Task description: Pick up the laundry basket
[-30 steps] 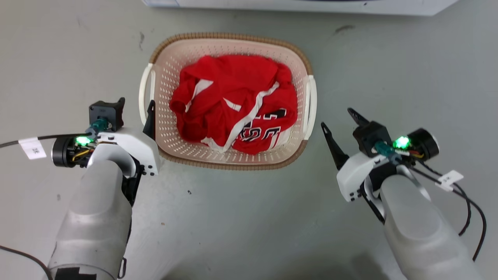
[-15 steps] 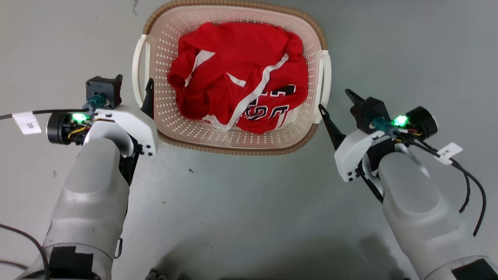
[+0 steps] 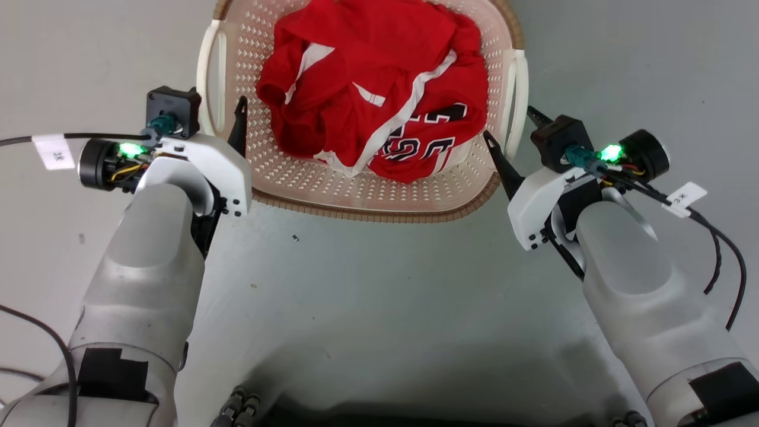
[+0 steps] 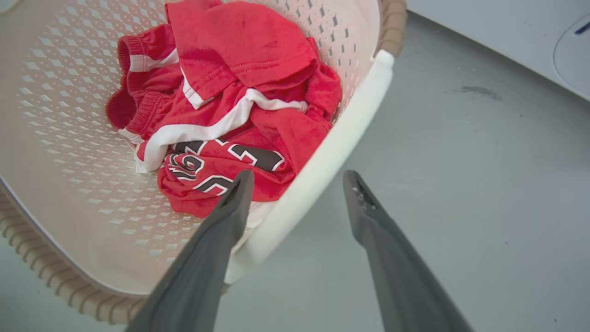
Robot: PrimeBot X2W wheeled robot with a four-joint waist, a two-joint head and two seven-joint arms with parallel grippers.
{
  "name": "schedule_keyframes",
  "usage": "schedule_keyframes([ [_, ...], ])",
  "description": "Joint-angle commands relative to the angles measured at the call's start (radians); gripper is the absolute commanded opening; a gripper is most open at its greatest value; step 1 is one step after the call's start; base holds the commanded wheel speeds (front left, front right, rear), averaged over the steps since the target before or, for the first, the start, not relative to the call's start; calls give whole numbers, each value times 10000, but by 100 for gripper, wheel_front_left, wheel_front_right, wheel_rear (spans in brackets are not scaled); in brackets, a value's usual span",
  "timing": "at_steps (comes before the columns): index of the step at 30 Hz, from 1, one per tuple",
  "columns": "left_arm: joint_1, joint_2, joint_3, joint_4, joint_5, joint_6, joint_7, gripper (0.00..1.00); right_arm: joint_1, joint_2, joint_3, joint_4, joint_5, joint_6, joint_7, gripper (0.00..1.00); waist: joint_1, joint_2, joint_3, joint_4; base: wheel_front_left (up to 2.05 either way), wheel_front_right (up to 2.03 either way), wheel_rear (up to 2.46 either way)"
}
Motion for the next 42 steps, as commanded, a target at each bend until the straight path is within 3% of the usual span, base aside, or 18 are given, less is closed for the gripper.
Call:
schedule_keyframes([
  [1, -165, -55, -70, 45, 1, 1, -24, 100, -235, -9, 9, 86, -14, -7, 35, 100, 0, 0, 122, 65, 0, 0, 0],
  [15, -552, -374, -632, 567, -250, -11, -24, 100, -661, -29, -322, 320, -610, -11, 285, 100, 0, 0, 696, 288, 0, 0, 0],
  [16, -628, -353, -689, 553, -247, -11, -24, 58, -682, -29, -331, 321, -646, -11, 313, 100, 0, 0, 720, 297, 0, 0, 0],
  [17, -667, -354, -725, 558, -279, -12, -24, 0, -699, -30, -347, 320, -650, -11, 333, 39, 0, 0, 737, 305, 0, 0, 0],
  [18, -675, -392, -775, 607, -310, -12, -24, 0, -712, -30, -366, 312, -665, -11, 335, 0, 0, 0, 747, 313, 0, 0, 0],
  [30, -543, -361, -1188, 787, -738, -14, -27, 0, -564, 21, -116, 457, -635, 60, 262, 0, 0, 0, 327, 343, 0, 0, 0],
  [42, 218, -441, -1593, 1356, -1376, -15, 67, 0, 54, 34, 933, 588, 85, 60, 835, 0, 0, 0, -1496, -3, 0, 0, 0],
])
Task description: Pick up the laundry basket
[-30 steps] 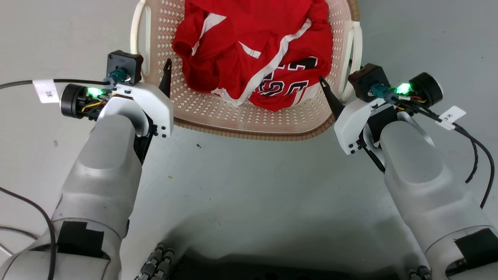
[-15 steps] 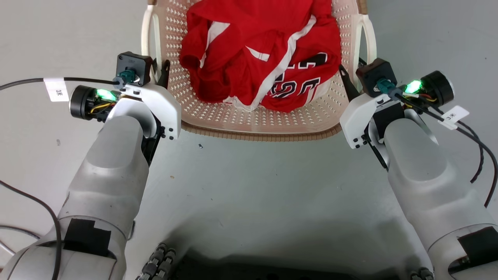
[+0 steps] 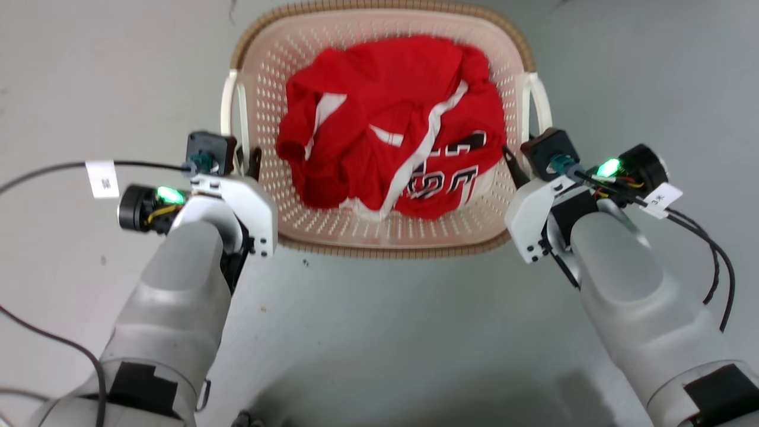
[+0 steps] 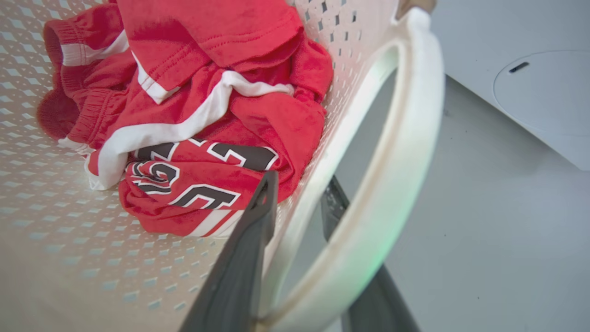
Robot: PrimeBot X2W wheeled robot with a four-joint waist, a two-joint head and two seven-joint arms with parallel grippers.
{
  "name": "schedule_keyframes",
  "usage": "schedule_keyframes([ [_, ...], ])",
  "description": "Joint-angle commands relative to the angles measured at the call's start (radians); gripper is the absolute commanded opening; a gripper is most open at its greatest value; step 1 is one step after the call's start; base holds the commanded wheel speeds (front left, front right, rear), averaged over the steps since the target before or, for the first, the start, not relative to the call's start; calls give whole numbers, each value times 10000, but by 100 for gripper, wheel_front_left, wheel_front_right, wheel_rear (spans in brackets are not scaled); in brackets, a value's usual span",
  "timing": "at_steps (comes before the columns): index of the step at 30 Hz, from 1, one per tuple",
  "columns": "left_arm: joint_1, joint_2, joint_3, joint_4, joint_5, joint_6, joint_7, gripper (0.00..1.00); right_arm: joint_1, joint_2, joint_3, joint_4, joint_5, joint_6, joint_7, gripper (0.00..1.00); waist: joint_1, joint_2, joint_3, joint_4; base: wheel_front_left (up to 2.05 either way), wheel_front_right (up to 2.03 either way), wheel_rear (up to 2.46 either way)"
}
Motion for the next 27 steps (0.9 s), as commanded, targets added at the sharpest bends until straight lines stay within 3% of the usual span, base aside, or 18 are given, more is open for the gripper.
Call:
schedule_keyframes([
  [1, 193, -14, -107, 14, -98, -5, 34, 0, 259, 91, 338, -18, 106, 142, 74, 0, 0, 0, -703, -216, 0, 0, 0],
  [18, 2239, 163, -765, 126, -1025, -2, 842, 0, 2016, 93, 2171, -187, 1738, 144, 1364, 0, 0, 0, -4111, -1048, 0, 0, 0],
  [27, 3260, 47, -1269, 134, -1645, -1, 1385, 0, 2848, 85, 2512, 212, 2325, 144, 1973, 0, 0, 0, -5930, -1432, 0, 0, 0],
])
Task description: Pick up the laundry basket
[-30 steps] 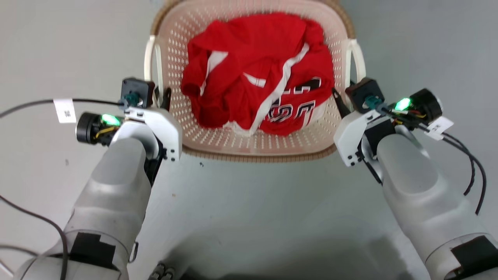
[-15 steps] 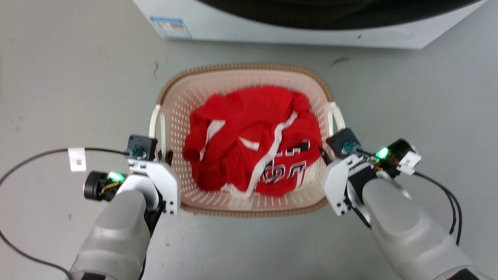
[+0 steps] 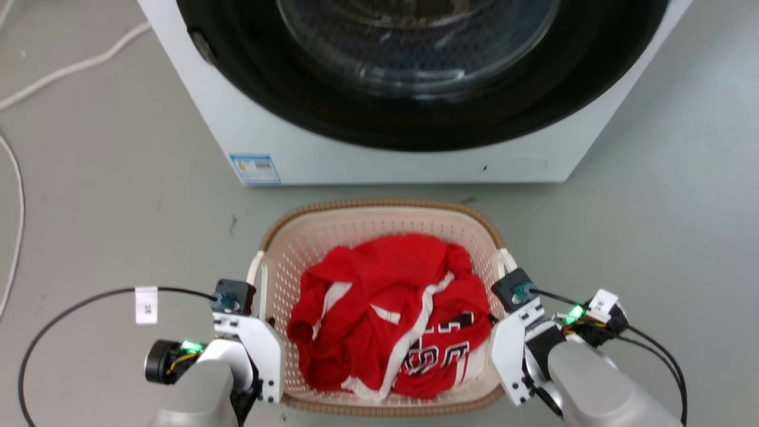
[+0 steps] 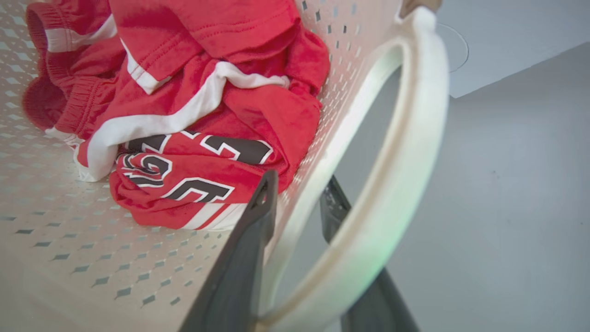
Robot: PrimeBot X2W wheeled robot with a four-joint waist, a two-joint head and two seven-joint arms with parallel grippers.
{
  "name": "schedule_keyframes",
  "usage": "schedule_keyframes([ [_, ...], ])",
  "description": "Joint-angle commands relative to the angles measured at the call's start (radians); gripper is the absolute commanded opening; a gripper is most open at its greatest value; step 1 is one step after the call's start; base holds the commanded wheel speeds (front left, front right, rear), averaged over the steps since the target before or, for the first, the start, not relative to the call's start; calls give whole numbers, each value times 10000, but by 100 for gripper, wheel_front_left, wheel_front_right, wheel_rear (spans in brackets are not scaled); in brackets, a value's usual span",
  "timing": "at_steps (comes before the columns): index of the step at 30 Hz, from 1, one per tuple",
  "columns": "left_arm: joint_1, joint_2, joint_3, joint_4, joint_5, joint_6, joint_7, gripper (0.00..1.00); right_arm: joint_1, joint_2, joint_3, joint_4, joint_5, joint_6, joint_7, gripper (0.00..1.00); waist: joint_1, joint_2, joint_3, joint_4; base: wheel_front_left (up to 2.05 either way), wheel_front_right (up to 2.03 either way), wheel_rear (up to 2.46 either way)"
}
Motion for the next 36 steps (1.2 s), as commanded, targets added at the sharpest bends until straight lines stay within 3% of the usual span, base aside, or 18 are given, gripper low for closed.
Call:
schedule_keyframes([
  [1, 171, 47, -72, -33, -51, 5, 29, 0, 191, 77, 104, 9, 28, 143, 6, 0, 2, -1, -808, -282, 0, 0, 0],
  [13, 932, 23, -748, -106, -849, 5, 651, 0, 629, 48, 151, 482, 416, 137, 419, 0, 2, -1, -2490, -706, 0, 0, 0],
  [36, 1254, 42, -1836, -214, -1983, 12, 1724, 0, 851, 5, 24, 955, 526, 93, 985, 0, 2, -1, -3375, -626, 0, 0, 0],
])
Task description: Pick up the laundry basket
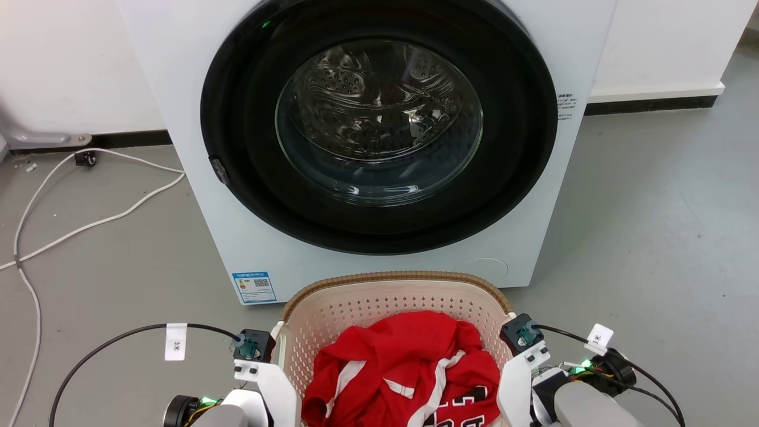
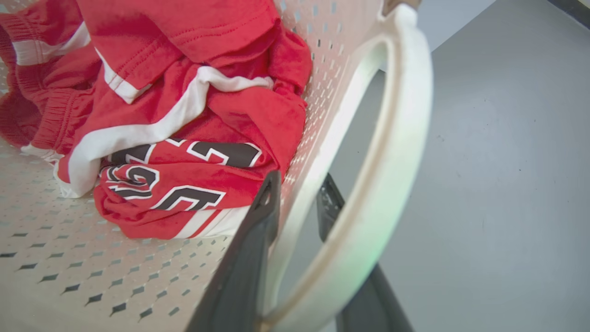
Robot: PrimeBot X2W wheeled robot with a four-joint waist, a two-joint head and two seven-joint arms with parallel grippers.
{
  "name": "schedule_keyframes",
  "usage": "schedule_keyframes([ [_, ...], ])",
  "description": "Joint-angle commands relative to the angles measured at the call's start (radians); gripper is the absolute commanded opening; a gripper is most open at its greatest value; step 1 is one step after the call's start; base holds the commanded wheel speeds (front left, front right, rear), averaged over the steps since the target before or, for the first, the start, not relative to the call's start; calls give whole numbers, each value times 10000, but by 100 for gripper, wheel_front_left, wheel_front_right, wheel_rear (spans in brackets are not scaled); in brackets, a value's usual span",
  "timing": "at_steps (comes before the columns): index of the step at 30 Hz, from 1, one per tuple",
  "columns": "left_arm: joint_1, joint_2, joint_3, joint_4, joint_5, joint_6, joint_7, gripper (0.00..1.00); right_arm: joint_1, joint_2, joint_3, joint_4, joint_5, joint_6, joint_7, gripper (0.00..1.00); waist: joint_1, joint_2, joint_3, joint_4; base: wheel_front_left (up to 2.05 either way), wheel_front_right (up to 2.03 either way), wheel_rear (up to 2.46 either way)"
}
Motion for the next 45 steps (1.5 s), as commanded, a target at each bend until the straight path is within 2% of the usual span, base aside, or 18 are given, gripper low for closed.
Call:
schedule_keyframes([
  [1, 95, 176, -71, -18, -26, 22, 22, 0, 93, -88, 56, -73, -5, 29, -22, 0, 1, -1, 4, -3, 0, 0, 0],
  [45, -231, 312, -1187, 117, -1160, 21, -153, 0, 21, -83, 321, 33, 320, 31, 88, 0, 1, -1, 133, 52, 0, 0, 0],
])
